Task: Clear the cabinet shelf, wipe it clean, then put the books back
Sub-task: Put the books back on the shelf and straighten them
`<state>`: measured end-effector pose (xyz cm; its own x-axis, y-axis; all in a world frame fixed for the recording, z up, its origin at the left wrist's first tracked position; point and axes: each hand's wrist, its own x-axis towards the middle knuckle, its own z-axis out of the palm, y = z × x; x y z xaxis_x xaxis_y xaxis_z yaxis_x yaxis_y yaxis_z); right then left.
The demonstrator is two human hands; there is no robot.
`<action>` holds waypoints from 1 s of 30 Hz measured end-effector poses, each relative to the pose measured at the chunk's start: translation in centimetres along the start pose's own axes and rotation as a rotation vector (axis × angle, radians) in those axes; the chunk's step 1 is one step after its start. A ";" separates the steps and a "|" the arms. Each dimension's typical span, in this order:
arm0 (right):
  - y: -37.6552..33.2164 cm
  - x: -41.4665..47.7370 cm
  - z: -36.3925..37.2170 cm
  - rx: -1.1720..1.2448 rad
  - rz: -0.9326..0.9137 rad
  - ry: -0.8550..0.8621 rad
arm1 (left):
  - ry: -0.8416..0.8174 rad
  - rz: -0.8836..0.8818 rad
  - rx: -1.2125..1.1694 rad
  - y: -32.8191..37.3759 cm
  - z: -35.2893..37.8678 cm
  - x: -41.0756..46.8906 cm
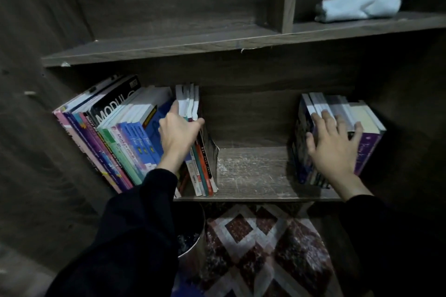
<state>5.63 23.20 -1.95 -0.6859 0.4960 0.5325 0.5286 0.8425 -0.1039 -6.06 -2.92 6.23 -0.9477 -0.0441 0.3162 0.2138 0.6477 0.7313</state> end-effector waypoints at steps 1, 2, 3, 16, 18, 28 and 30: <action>0.0 0.0 0.0 0.000 0.000 -0.002 | 0.017 0.011 -0.037 0.5 0.7 -0.8; -0.1 0.0 0.0 0.004 -0.002 -0.002 | 0.028 0.012 -0.074 0.9 1.7 -1.5; 0.0 0.0 -0.1 0.006 -0.006 -0.003 | 0.029 0.016 -0.099 1.4 2.6 -2.2; 2.5 0.4 -3.1 0.418 0.077 -0.146 | -0.280 0.437 -0.073 10.9 13.2 -9.2; 3.5 0.5 -4.1 0.535 0.101 -0.229 | -0.278 0.490 -0.118 9.6 13.6 -9.7; 3.9 0.4 -5.0 0.665 0.153 -0.268 | -0.379 0.327 -0.184 4.6 17.5 -13.5; 3.9 0.3 -5.0 0.653 0.152 -0.259 | -0.356 0.388 -0.205 3.9 17.6 -12.8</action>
<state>9.96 25.61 1.97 -0.7678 0.5834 0.2647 0.2759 0.6740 -0.6852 2.70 13.56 -5.60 -0.8045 0.4501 0.3875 0.5701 0.4025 0.7162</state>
